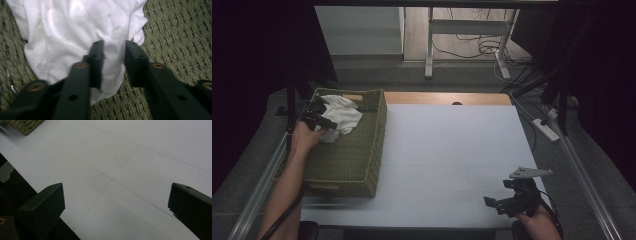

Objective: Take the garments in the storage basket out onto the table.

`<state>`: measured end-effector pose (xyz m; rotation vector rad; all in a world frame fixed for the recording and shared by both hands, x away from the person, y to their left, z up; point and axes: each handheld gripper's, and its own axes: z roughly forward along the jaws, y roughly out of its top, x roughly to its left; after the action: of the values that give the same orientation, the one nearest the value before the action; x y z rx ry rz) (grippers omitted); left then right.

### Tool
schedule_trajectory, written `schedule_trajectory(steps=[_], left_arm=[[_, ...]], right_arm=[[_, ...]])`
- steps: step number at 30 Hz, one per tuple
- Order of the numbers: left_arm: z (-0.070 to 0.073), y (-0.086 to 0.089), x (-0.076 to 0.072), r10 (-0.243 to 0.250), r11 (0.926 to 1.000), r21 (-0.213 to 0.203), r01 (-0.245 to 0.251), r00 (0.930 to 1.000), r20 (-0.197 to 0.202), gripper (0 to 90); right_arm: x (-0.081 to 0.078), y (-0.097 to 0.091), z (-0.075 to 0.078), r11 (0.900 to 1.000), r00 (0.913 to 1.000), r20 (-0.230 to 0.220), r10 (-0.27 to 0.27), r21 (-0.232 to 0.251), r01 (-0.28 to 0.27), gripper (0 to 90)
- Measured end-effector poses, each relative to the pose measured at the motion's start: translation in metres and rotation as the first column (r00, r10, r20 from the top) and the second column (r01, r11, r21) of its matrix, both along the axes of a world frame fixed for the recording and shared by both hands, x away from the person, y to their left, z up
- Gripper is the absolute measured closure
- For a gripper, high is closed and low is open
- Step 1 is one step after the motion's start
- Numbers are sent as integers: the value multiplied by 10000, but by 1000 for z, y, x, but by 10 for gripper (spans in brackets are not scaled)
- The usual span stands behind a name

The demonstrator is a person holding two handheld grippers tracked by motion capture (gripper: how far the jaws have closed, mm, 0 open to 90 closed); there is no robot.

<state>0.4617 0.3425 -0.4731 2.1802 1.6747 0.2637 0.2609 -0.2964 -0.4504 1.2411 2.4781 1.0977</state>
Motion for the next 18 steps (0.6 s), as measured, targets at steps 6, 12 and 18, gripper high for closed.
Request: schedule_trajectory(steps=[6,12,18], left_arm=[[1,1,-1,-28,9994,-353,27,10000,-25,884],[5,3,-2,-1,9982,-604,16,9997,253,884],[6,2,1,543,9983,-269,-523,9954,790,472]], right_arm=[[0,0,0,10000,10000,0,18,10,-18,10],[0,0,0,10000,10000,-15,33,10,-33,10],[0,1,0,10000,10000,-53,50,-13,-50,10]])
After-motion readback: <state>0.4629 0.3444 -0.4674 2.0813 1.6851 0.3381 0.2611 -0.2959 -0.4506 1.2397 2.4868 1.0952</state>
